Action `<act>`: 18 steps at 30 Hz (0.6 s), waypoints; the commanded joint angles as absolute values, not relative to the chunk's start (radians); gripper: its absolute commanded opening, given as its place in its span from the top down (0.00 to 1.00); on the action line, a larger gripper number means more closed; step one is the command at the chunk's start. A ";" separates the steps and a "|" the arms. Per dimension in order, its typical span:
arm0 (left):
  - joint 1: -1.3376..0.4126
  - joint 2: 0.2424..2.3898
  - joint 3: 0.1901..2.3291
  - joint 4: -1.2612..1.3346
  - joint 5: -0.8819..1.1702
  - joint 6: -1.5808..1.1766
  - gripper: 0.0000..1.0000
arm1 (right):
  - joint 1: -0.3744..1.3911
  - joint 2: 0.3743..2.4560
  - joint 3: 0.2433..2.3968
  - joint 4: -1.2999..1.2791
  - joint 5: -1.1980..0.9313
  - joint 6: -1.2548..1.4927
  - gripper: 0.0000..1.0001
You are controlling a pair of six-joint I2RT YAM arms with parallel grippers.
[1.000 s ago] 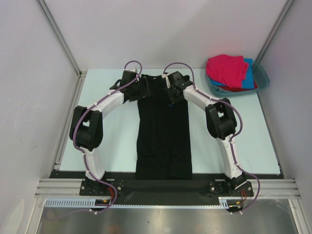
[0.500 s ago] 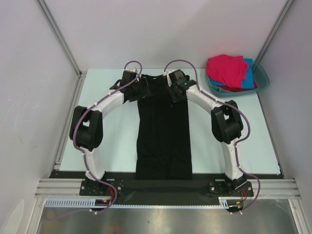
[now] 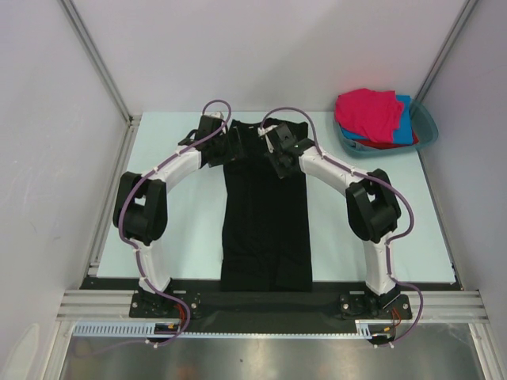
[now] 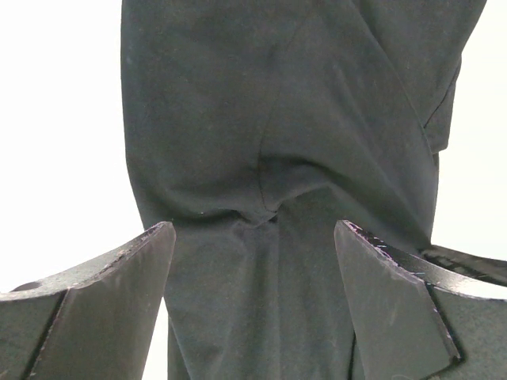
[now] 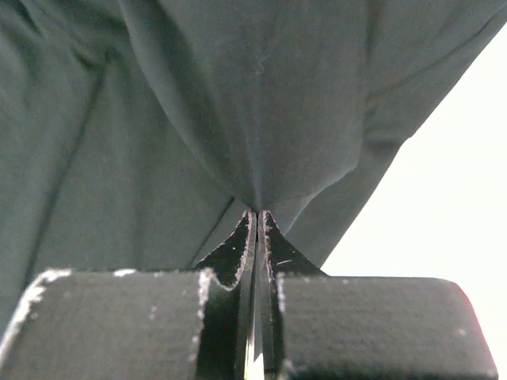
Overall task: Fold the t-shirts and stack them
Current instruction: Fold the tshirt
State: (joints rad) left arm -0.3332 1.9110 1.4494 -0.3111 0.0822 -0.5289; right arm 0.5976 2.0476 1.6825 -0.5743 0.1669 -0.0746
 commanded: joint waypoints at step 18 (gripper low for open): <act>-0.333 1.870 1.474 -0.334 0.061 -0.497 0.11 | 0.670 1.917 1.594 -0.511 0.126 0.075 0.53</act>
